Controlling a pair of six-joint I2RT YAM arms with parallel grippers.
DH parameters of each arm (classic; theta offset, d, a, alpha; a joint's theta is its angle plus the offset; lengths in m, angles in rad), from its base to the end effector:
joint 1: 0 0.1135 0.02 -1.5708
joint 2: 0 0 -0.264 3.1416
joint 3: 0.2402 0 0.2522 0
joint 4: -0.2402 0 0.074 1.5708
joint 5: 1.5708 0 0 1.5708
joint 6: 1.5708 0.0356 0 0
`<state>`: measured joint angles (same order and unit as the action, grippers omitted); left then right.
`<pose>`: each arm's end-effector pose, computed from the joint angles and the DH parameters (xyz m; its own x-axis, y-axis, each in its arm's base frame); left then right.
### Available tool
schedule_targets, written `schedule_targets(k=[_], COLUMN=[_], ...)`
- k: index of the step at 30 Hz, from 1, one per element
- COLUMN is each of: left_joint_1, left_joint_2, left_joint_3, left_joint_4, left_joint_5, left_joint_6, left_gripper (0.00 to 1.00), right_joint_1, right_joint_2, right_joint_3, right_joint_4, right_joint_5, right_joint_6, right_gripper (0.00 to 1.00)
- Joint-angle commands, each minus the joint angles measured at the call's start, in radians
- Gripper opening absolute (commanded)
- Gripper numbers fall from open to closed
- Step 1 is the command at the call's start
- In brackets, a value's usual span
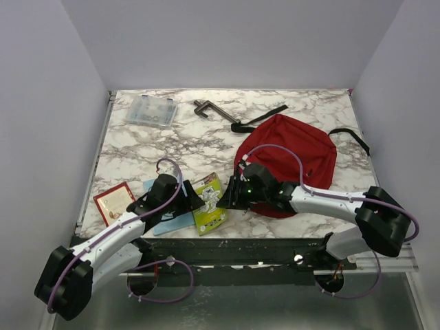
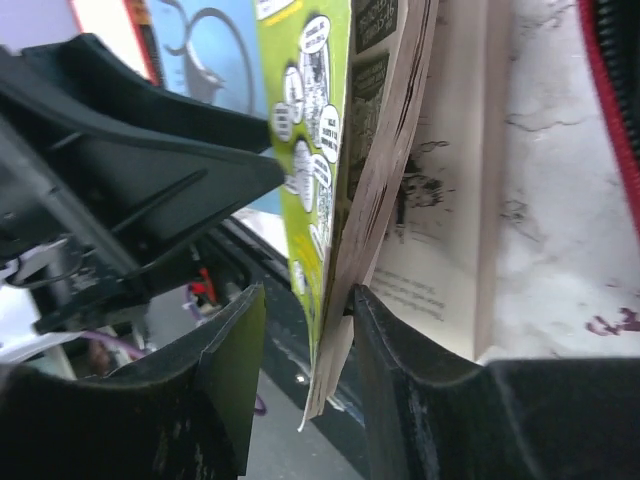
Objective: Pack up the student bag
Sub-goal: Pick up the book from the center of the board.
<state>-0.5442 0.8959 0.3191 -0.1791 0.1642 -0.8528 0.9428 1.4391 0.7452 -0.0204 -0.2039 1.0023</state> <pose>0.1446 -0.0943 0.1615 -0.8474 -0.3556 -0.3943 -0.0390 0.7822 -0.6218 0.1671 0.2424 0.1934 -0.9508 0.0952 -0.2950 -0.1507 0.6898 0.7081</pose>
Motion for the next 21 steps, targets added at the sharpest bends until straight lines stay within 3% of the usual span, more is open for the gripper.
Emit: schedule_targets(k=[1, 8, 11, 18, 21], left_joint_1=[-0.002, -0.002, -0.002, -0.002, -0.002], left_joint_2=[0.002, -0.016, -0.033, -0.102, -0.157], left_joint_3=[-0.025, -0.036, -0.040, -0.009, 0.054], left_joint_4=[0.004, 0.005, 0.001, -0.043, -0.108], left_joint_5=[0.037, 0.047, 0.039, 0.047, 0.062], left_joint_6=[-0.008, -0.012, -0.008, 0.021, 0.054], left_gripper=[0.66, 0.66, 0.66, 0.72, 0.74], right_joint_1=[0.009, 0.008, 0.008, 0.007, -0.022], right_joint_2=[-0.027, 0.038, 0.037, -0.014, -0.044], right_joint_3=[-0.064, -0.068, -0.051, 0.012, 0.049], right_joint_4=[0.198, 0.244, 0.175, 0.031, 0.022], right_joint_5=[-0.061, -0.091, -0.056, 0.013, -0.033], right_joint_6=[0.117, 0.127, 0.096, 0.047, 0.039], right_gripper=[0.43, 0.43, 0.39, 0.01, 0.00])
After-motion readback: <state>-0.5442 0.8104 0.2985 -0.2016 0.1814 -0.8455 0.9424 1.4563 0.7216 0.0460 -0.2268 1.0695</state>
